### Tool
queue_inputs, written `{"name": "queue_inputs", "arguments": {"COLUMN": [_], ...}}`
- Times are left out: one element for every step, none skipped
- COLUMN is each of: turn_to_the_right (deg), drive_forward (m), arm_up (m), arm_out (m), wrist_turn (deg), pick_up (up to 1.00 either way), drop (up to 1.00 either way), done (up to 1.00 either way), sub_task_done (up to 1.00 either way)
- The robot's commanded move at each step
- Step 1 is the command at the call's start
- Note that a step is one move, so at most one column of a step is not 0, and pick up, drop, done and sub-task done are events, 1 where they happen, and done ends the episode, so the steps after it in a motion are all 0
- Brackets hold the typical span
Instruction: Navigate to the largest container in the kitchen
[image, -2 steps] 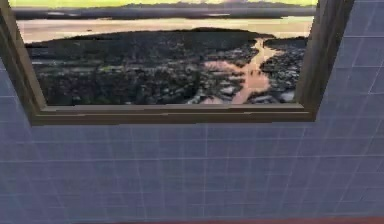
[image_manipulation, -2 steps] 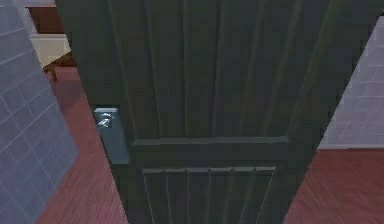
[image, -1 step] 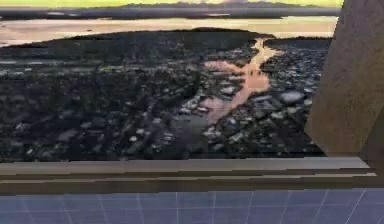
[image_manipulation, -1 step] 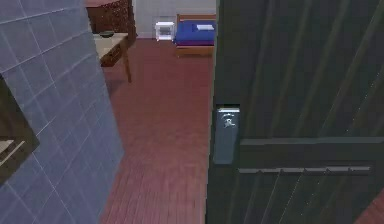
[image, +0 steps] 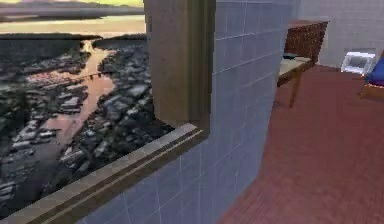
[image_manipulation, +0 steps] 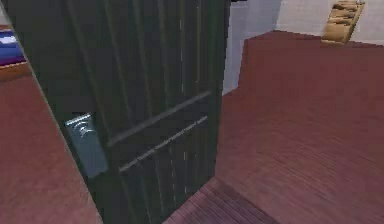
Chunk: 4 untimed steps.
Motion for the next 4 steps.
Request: {"name": "queue_inputs", "arguments": {"turn_to_the_right": [27.0,0.0,15.0,0.0], "drive_forward": [0.0,0.6,0.0,0.3], "arm_up": [0.0,0.0,0.0,0.0], "arm_out": [0.0,0.0,0.0,0.0], "wrist_turn": [0.0,0.0,0.0,0.0], "pick_up": [0.0,0.0,0.0,0.0], "drop": [0.0,0.0,0.0,0.0], "done": [0.0,0.0,0.0,0.0], "sub_task_done": [0.0,0.0,0.0,0.0]}}
